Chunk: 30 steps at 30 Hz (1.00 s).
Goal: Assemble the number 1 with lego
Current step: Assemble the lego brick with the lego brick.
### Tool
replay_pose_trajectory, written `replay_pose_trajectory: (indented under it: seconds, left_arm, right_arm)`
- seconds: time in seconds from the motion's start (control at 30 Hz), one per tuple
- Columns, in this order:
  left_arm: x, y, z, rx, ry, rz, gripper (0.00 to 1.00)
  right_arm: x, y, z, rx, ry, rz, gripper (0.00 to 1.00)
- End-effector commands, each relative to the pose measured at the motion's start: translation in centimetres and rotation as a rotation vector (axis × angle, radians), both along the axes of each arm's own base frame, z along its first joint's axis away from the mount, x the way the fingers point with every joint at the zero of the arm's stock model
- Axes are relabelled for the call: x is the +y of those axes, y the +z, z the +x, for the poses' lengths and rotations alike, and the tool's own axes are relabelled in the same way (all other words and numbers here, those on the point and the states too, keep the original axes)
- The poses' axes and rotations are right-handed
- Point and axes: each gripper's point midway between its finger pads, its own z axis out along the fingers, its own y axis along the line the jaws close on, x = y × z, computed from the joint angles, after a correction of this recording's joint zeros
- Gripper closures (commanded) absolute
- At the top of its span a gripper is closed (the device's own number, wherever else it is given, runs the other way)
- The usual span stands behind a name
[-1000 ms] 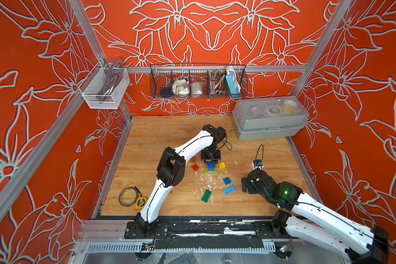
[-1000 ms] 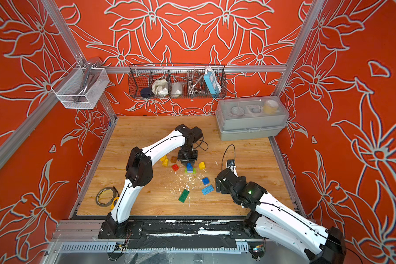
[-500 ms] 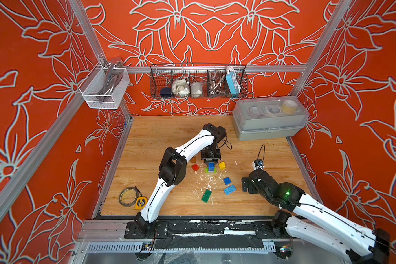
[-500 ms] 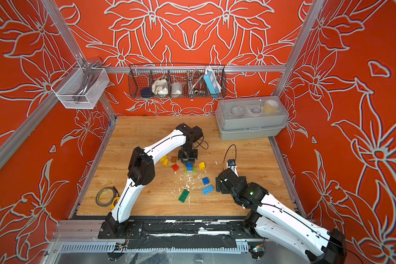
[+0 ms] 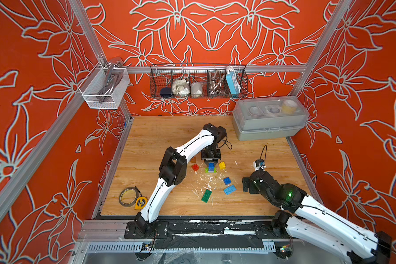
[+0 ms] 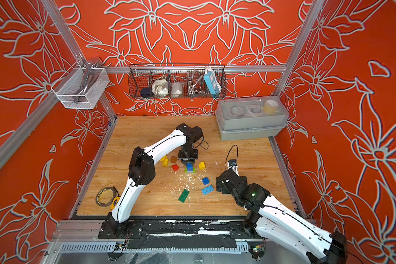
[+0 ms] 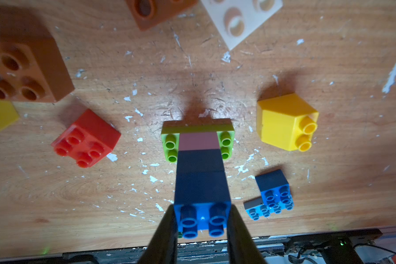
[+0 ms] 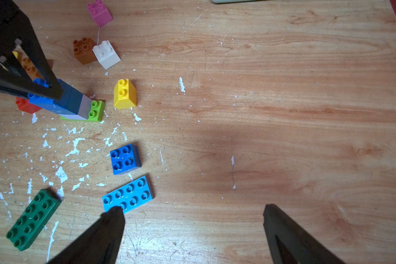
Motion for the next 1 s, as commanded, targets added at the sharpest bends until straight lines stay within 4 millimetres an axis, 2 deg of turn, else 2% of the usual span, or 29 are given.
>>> replay_pose_trajectory:
  seconds: [0.0, 0.1, 0.27, 0.5, 0.63, 0.8, 0.97]
  left_arm:
    - [2.1, -5.1, -0.3, 0.069, -0.017, 0.127, 1.00]
    - [2.1, -4.6, -0.2, 0.062, -0.014, 0.117, 1.00]
    - [2.0, -3.4, 0.3, 0.033, -0.010, 0.101, 0.79]
    - [1.8, -1.7, 1.1, -0.003, -0.016, 0.098, 0.59]
    - [1.8, 0.0, 1.5, -0.041, -0.007, 0.087, 0.45]
    - [1.4, 2.5, 1.6, -0.081, 0.001, 0.040, 0.34]
    - [2.4, 6.4, 0.8, -0.152, 0.014, 0.013, 0.25]
  right_arm:
    - [-0.6, -0.5, -0.4, 0.020, -0.012, -0.017, 0.00]
    - [-0.6, -0.4, -0.4, 0.020, -0.011, -0.017, 0.00]
    - [-0.6, -0.2, -0.5, 0.024, -0.012, -0.013, 0.00]
    - [-0.7, -0.1, -0.6, 0.037, -0.016, -0.021, 0.00]
    - [-0.6, 0.3, -0.6, 0.036, -0.012, -0.013, 0.00]
    - [-0.1, 1.0, -0.6, 0.043, 0.001, -0.002, 0.00]
    - [0.5, 2.1, -0.2, 0.098, 0.025, -0.029, 0.00]
